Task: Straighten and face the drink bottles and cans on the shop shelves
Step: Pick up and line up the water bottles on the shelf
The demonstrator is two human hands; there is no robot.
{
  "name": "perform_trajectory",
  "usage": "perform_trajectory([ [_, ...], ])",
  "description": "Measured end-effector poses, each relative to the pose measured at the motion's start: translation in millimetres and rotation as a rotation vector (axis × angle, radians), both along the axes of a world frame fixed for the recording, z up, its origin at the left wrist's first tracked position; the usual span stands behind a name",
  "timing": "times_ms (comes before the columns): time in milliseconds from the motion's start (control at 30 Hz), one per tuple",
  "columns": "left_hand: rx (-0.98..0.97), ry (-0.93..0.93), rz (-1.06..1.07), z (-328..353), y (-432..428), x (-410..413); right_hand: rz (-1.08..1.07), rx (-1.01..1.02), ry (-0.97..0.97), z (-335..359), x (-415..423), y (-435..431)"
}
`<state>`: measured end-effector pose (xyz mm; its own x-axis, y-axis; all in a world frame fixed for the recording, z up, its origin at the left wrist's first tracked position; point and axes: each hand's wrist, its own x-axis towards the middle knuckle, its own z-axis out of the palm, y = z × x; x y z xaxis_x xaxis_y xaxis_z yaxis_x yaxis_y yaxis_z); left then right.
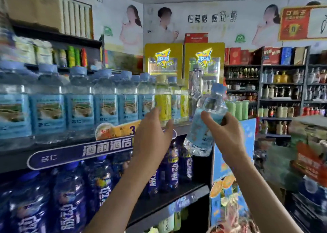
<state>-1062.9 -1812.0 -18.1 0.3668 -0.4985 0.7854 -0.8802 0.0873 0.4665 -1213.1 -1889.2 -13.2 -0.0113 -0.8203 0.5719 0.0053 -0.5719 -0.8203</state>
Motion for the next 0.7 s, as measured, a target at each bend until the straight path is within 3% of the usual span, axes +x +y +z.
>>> perform_trajectory([
  [200, -0.192, -0.366, 0.426, 38, -85, 8, 0.095, -0.092, -0.002, 11, 12, -68],
  [433, -0.028, -0.377, 0.706, 66, -134, 17, 0.235, -0.130, -0.059, 20, 23, -127],
  [700, -0.027, -0.299, 0.756, 68, -155, 12, 0.363, -0.183, -0.038, 26, 37, -163],
])
